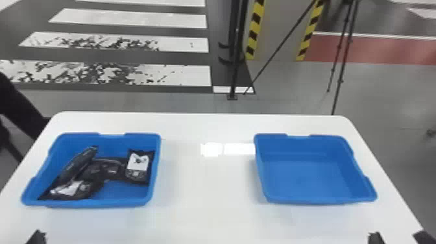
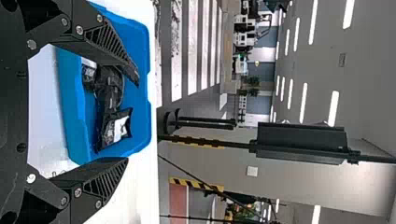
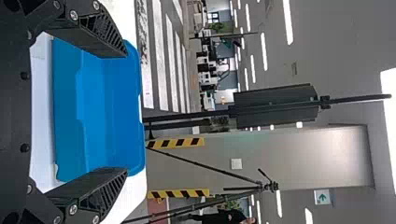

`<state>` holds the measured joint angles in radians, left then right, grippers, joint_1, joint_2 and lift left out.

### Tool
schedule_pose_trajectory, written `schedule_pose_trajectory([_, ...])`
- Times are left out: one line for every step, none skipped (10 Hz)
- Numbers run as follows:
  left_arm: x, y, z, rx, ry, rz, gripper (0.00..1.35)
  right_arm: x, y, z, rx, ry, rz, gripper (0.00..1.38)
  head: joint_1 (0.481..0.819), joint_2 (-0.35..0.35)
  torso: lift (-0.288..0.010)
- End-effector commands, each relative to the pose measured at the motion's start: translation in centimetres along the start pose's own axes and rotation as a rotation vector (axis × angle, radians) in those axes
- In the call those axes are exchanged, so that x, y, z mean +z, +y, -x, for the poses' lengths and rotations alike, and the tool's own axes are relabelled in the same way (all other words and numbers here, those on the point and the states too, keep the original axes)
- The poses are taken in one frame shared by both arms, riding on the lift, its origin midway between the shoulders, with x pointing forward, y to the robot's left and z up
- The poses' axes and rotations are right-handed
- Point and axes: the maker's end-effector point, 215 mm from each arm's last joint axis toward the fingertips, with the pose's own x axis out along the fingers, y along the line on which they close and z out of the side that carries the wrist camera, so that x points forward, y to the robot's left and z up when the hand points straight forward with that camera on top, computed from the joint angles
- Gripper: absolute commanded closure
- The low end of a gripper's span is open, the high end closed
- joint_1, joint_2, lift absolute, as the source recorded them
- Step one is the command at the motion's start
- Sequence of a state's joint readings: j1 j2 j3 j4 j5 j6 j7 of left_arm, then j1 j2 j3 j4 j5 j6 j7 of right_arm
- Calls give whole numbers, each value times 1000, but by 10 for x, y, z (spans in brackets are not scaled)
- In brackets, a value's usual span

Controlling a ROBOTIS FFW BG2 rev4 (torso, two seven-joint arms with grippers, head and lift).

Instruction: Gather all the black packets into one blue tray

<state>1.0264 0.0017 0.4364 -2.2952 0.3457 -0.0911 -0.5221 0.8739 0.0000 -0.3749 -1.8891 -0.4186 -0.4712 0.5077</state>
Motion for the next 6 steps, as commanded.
schedule_pose_trajectory([1,-2,-2,-7,-6,5,321,0,0,0,-2,-1,-2,163,695,-87,-110])
schedule_pose_trajectory([0,-4,-2,-13,-8,8,321,0,0,0,-3,-3,-8,163,695,-90,-110])
schedule_pose_trajectory([1,-4,-3,-14,-14,10,321,-1,0,0,-2,-2,-6,163,695,-92,-110])
schedule_pose_trajectory([2,-4,-3,-14,-15,12,321,-2,-1,0,-4,-1,-8,163,695,-97,-110])
schedule_pose_trajectory([0,-5,-4,-16,-16,20,321,-1,-1,0,-6,-2,-11,159,695,-99,-110])
schedule_pose_trajectory([-2,-6,-5,-19,-17,31,321,-3,-3,1,-12,-2,-19,162,695,-99,-110])
